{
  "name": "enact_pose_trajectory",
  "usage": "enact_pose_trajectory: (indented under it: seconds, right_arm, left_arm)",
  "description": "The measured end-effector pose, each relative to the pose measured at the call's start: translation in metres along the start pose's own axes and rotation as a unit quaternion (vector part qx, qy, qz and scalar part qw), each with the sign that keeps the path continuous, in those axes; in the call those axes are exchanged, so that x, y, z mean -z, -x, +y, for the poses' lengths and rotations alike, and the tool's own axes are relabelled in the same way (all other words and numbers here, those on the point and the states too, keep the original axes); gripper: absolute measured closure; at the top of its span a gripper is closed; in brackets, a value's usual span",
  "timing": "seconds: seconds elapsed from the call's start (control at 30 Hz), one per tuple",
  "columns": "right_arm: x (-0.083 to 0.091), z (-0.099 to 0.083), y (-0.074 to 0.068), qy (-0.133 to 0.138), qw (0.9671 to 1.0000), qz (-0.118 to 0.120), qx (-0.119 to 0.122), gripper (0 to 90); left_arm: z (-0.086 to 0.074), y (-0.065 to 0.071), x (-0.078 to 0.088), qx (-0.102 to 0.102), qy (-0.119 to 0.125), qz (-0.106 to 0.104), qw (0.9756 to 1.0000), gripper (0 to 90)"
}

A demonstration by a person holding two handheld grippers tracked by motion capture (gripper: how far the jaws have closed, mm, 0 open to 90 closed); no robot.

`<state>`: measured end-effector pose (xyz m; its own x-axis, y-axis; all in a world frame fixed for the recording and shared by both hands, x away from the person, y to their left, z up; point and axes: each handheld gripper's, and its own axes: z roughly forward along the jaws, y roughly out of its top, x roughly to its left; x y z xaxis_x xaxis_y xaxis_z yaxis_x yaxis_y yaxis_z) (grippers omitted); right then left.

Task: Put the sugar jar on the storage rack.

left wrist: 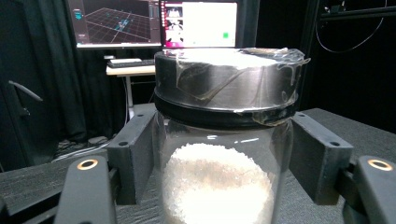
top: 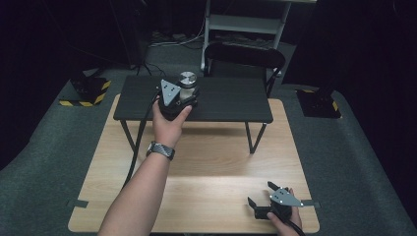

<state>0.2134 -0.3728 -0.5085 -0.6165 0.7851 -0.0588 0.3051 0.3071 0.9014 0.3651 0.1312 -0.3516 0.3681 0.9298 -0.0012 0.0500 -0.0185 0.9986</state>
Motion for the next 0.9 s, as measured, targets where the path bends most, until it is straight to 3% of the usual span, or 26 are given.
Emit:
enact_pose_trajectory:
  seconds: [0.47,0.63,0.73,0.83,0.9]
  right_arm:
    - [0.0,0.0,0.0,0.0,1.0,0.0,0.0,0.0]
    - [0.0,0.0,0.0,0.0,1.0,0.0,0.0,0.0]
    - [0.0,0.0,0.0,0.0,1.0,0.0,0.001,0.0]
    - [0.0,0.0,0.0,0.0,1.0,0.0,0.001,0.0]
    - [0.0,0.0,0.0,0.0,1.0,0.0,0.001,0.0]
  left_arm:
    - [0.001,-0.001,0.0,-0.002,-0.003,-0.001,1.0,29.9]
    - [0.003,0.0,0.001,0.012,-0.009,0.013,0.9998,5.8]
    - [0.003,-0.004,0.006,0.016,-0.004,0.001,0.9999,1.4]
    - [0.0,-0.011,0.013,-0.002,0.01,-0.023,0.9997,0.4]
    - [0.001,-0.012,0.017,-0.007,0.01,-0.025,0.9996,0.4]
